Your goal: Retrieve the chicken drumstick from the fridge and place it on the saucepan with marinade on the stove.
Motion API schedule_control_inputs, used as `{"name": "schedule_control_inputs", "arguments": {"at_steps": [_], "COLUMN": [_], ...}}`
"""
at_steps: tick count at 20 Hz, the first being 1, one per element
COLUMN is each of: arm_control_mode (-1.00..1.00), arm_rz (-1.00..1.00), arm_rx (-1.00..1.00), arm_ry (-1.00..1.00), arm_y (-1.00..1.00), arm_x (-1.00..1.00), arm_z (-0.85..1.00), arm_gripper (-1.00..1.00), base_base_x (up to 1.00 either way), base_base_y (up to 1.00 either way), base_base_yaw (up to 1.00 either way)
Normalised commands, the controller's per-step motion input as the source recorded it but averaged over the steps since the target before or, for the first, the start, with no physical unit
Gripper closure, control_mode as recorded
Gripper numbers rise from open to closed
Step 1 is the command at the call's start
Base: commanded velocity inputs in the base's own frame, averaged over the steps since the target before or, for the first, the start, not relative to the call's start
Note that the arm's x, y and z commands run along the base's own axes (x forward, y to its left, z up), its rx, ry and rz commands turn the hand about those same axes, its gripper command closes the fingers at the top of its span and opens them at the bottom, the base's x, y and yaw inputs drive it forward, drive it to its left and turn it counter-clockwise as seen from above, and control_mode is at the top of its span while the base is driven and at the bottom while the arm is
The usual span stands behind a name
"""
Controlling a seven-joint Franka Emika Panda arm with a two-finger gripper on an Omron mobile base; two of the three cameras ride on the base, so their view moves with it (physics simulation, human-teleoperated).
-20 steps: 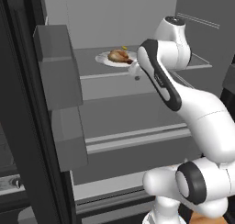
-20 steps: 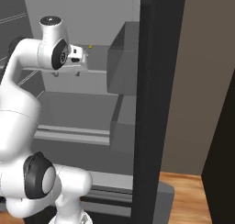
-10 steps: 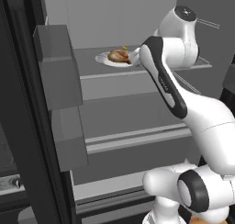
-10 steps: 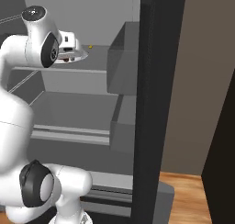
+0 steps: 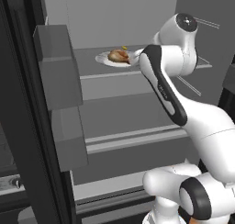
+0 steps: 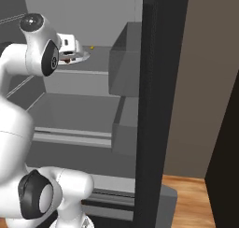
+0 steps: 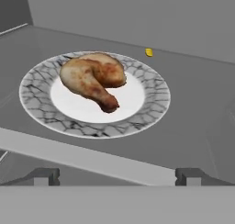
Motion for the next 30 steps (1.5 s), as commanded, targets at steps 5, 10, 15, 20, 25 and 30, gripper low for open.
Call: {"name": "schedule_control_inputs", "arguments": {"at_steps": [5,10,15,20,25,30], "arm_control_mode": [-1.0,-1.0,-1.0,-1.0,-1.0,-1.0], "arm_rz": [0.0,0.0,0.0,0.0,0.0,0.0], "arm_rx": [0.0,0.0,0.01,0.0,0.0,0.0], "arm_ry": [0.01,0.02,0.0,0.0,0.0,0.0], "arm_y": [0.29,0.37,0.13,0.0,0.0,0.03], "arm_x": [0.23,0.29,0.2,0.34,0.38,0.35], "arm_z": [0.04,0.06,0.0,0.0,-0.01,-0.07], "arm_gripper": [-1.0,-1.0,-1.0,-1.0,-1.0,-1.0], "base_base_x": [0.0,0.0,0.0,0.0,0.0,0.0], "base_base_y": [0.0,0.0,0.0,0.0,0.0,0.0], "base_base_yaw": [0.0,0.0,0.0,0.0,0.0,0.0]}}
